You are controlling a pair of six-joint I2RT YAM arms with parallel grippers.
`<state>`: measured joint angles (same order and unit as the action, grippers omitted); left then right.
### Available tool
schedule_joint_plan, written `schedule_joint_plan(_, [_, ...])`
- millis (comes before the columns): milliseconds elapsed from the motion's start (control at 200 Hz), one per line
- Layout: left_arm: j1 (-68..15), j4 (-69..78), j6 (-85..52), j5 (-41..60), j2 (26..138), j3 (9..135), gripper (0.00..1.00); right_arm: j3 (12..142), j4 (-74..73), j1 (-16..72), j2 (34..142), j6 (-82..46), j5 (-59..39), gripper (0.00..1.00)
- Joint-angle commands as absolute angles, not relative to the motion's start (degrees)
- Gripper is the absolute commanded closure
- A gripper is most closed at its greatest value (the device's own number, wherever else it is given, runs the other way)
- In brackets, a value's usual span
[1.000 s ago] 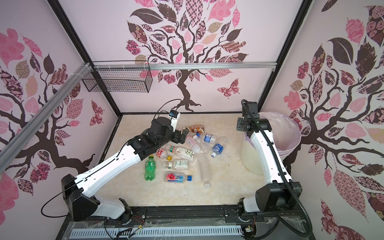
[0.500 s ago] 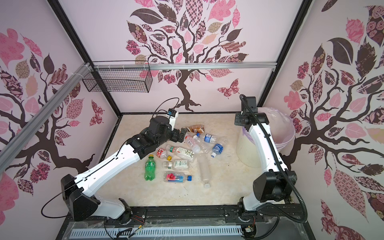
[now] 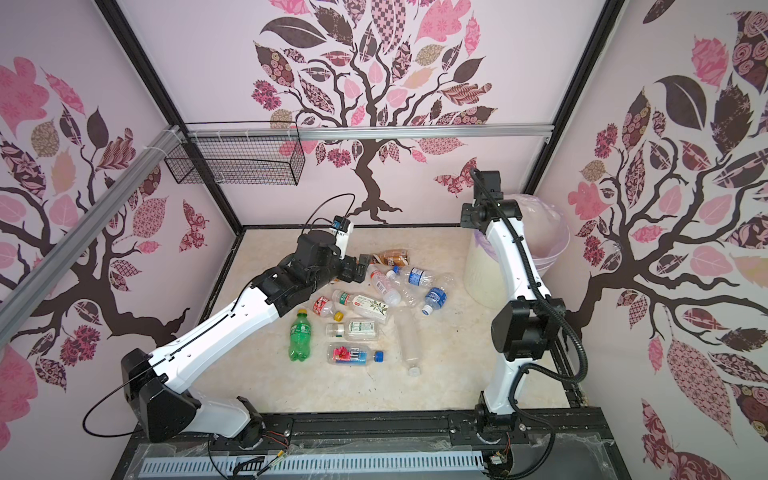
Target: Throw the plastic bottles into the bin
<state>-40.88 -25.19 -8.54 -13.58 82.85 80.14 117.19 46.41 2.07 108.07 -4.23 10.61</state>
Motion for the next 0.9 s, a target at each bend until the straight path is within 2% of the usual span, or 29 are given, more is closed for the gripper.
schedule_joint_plan(0, [-40.2, -24.2, -7.7, -13.1, 83.1, 79.5, 0.02, 125.0, 45.0, 2.8, 112.7, -2.9, 10.3, 1.0])
schedule_joint_plan(275, [-38.8, -23.9, -7.9, -11.8, 84.6, 80.1, 0.01, 146.3, 50.0, 6.3, 125.5, -2.6, 7.2, 1.0])
schedule_joint_plan(790, [-37.5, -23.8, -8.1, -11.5, 83.0, 77.2, 0.02, 146.8, 47.7, 13.1, 128.8, -2.8, 0.1, 1.0])
schedule_joint_plan(895, [-37.4, -23.5, -8.3, -11.5, 83.0, 77.0, 0.02, 146.8, 48.3, 14.2, 129.3, -2.1, 1.5, 1.0])
